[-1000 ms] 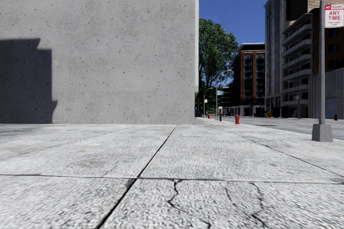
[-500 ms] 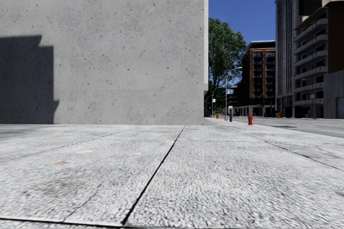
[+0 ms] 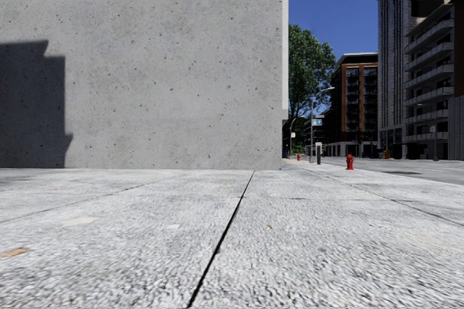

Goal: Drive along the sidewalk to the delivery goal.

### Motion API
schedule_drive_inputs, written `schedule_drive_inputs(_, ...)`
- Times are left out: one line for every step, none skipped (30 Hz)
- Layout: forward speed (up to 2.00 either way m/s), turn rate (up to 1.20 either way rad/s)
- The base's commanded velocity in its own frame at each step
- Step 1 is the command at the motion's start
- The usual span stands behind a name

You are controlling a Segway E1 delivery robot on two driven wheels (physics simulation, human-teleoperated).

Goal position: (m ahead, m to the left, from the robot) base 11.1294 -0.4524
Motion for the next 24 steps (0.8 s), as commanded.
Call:
schedule_drive_inputs(2.0,0.0)
schedule_drive_inputs(2.0,0.0)
schedule_drive_inputs(2.0,0.0)
schedule_drive_inputs(2.0,0.0)
schedule_drive_inputs(2.0,0.0)
schedule_drive_inputs(2.0,0.0)
schedule_drive_inputs(2.0,0.0)
schedule_drive_inputs(2.0,0.0)
schedule_drive_inputs(2.0,0.0)
schedule_drive_inputs(2.0,0.0)
schedule_drive_inputs(2.0,0.0)
schedule_drive_inputs(2.0,0.0)
schedule_drive_inputs(2.0,0.0)
schedule_drive_inputs(2.0,0.0)
schedule_drive_inputs(2.0,0.0)
schedule_drive_inputs(2.0,0.0)
schedule_drive_inputs(2.0,0.0)
schedule_drive_inputs(2.0,0.0)
schedule_drive_inputs(2.0,0.0)
schedule_drive_inputs(2.0,0.0)
schedule_drive_inputs(2.0,0.0)
schedule_drive_inputs(2.0,0.0)
schedule_drive_inputs(2.0,0.0)
schedule_drive_inputs(2.0,0.0)
